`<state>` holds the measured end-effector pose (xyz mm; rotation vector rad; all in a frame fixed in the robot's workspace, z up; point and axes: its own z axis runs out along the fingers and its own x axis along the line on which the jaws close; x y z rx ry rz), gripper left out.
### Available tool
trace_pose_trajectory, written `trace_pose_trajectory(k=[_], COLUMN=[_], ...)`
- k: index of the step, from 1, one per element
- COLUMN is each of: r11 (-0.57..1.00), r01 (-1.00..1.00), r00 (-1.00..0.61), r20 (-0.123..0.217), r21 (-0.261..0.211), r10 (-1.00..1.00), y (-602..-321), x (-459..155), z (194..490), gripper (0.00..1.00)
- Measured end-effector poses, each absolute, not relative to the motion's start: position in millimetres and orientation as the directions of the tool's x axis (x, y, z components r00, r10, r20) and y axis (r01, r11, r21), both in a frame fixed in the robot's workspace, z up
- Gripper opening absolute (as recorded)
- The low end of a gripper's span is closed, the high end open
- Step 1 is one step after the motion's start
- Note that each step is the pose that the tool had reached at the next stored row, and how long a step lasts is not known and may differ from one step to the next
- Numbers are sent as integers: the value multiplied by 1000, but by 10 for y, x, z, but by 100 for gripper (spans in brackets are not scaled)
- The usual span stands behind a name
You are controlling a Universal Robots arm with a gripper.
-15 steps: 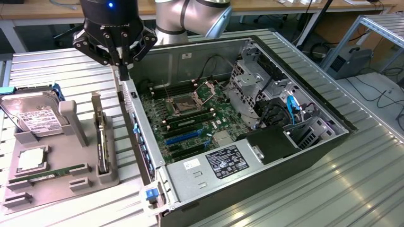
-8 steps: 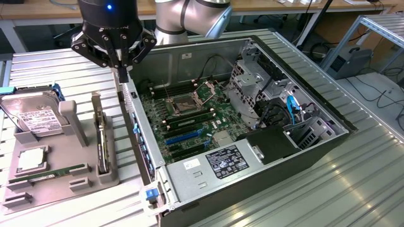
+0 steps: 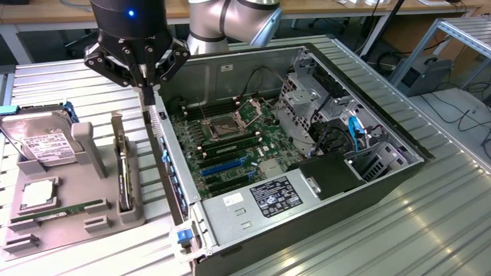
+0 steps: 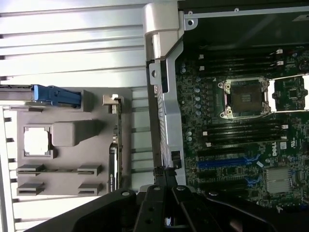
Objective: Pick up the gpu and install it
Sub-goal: 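Reach for the gpu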
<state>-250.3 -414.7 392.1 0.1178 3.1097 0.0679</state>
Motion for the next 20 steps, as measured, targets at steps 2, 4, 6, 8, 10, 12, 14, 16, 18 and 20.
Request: trace_pose_trajectory(k=[2, 4, 6, 8, 10, 12, 14, 16, 18, 20], r11=[996, 996, 996, 996, 996, 996, 996, 996, 996, 996], r01=[75, 75, 75, 75, 75, 75, 75, 75, 75, 75], r00=[-997, -997, -997, -997, -997, -997, -997, -997, -997, -997], r20=[-27, -27, -27, -27, -27, -27, -27, -27, -27, -27], r21=[44, 45, 45, 45, 45, 45, 45, 45, 45, 45], r10=[76, 76, 76, 76, 76, 76, 76, 76, 76, 76], y=[-4166, -4185, -4202, -4223, -4239, -4253, -4267, -4281, -4294, -4307], x=[-2521, -2540, -2558, -2586, -2605, -2625, -2642, -2660, -2674, -2690], z=[3922, 3921, 3921, 3921, 3920, 3920, 3920, 3918, 3918, 3917], gripper=[11, 11, 11, 11, 11, 11, 11, 11, 11, 11])
